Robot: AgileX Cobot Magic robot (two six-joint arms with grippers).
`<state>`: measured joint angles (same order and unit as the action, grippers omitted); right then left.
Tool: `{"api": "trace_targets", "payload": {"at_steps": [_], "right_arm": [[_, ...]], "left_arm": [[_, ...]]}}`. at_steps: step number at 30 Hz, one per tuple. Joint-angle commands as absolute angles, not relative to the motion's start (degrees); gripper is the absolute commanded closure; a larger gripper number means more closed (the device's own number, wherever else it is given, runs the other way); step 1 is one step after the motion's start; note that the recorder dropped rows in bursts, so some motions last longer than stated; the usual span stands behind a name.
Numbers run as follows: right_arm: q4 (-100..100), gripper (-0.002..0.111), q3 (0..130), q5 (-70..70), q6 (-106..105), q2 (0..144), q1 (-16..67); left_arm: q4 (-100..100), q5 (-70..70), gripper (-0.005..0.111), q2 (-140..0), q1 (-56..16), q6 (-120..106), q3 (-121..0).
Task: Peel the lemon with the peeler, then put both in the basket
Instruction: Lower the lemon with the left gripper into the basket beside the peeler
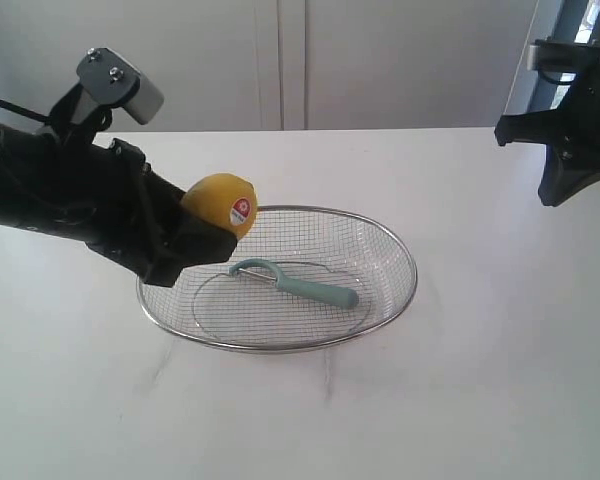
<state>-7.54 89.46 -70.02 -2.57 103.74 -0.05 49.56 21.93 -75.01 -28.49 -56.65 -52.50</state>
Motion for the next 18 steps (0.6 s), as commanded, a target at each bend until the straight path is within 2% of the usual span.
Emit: {"api": "trace_targets", "payload": {"at_steps": [1, 6, 18], "right_arm": [[-7.36, 0.108, 89.13, -69.96, -2.23, 103.15, -0.66], [-7.36, 0.108, 89.13, -69.96, -2.23, 103.15, -0.66], [-7.36, 0.108, 89.13, -69.96, -2.23, 103.15, -0.66]], "left_arm": [[48.77, 24.20, 0.107, -74.45, -28.75, -56.42, -52.81], [47.42, 24.84, 0.107, -74.45, -28.75, -55.73, -53.25], [24.24, 37.84, 0.107, -81.38, -28.75, -39.50, -65.01]]}}
